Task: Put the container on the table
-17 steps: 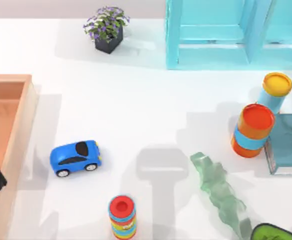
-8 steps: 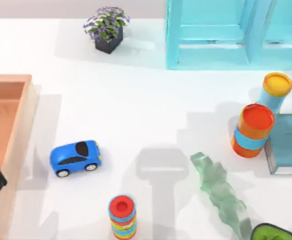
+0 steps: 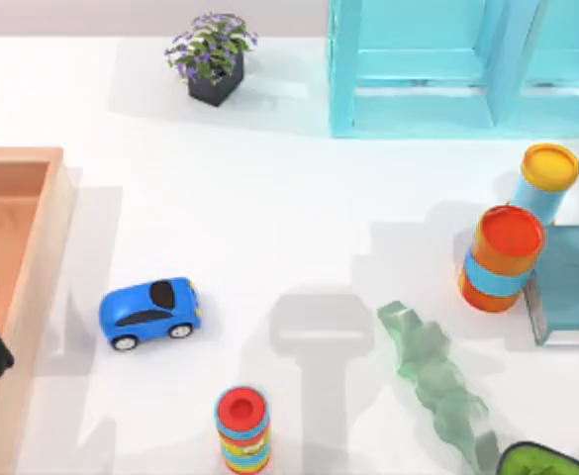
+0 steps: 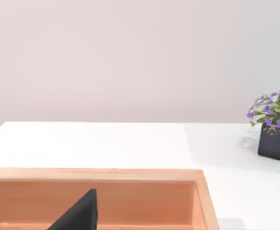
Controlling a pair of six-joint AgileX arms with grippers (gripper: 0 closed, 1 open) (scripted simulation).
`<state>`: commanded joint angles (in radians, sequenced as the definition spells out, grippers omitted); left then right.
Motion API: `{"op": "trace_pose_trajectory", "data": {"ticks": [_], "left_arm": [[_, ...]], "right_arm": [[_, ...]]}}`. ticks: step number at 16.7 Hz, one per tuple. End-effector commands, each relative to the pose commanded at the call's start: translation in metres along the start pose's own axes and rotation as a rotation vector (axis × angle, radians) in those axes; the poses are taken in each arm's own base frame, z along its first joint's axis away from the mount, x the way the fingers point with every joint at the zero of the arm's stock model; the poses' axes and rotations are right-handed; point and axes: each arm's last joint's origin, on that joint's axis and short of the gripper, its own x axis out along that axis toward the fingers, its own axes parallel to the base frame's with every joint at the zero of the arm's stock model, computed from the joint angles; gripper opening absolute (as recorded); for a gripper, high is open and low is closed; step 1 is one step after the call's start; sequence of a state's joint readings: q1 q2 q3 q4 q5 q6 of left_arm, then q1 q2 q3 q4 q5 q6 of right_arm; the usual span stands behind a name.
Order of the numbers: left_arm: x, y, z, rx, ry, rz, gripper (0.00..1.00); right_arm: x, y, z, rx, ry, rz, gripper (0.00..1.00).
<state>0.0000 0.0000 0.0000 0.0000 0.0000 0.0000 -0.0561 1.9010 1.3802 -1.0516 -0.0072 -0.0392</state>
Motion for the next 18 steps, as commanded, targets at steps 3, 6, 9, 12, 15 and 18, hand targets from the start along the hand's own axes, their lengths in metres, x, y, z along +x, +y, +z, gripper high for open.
{"op": "trace_pose_trajectory", "data": {"ticks": [3,6,9,12,15,18], "left_arm": [[0.0,0.0,0.0,0.0,0.0,0.0,1.0],[0.0,0.0,0.0,0.0,0.0,0.0,1.0],[0.0,0.0,0.0,0.0,0.0,0.0,1.0],[0.0,0.0,0.0,0.0,0.0,0.0,1.0],[0.0,0.0,0.0,0.0,0.0,0.0,1.0],[0.0,0.0,0.0,0.0,0.0,0.0,1.0]], "right_arm": [[0.0,0.0,0.0,0.0,0.0,0.0,0.0],[-0.006,0.0,0.001,0.001,-0.006,0.0,0.0],[-0.027,0.0,0.001,0.003,0.004,0.0,0.0],[-0.048,0.0,0.0,0.001,0.003,-0.001,0.0],[-0.051,0.0,0.0,0.001,-0.001,0.0,0.0],[-0.051,0.004,0.002,0.004,-0.004,-0.004,0.0]]}}
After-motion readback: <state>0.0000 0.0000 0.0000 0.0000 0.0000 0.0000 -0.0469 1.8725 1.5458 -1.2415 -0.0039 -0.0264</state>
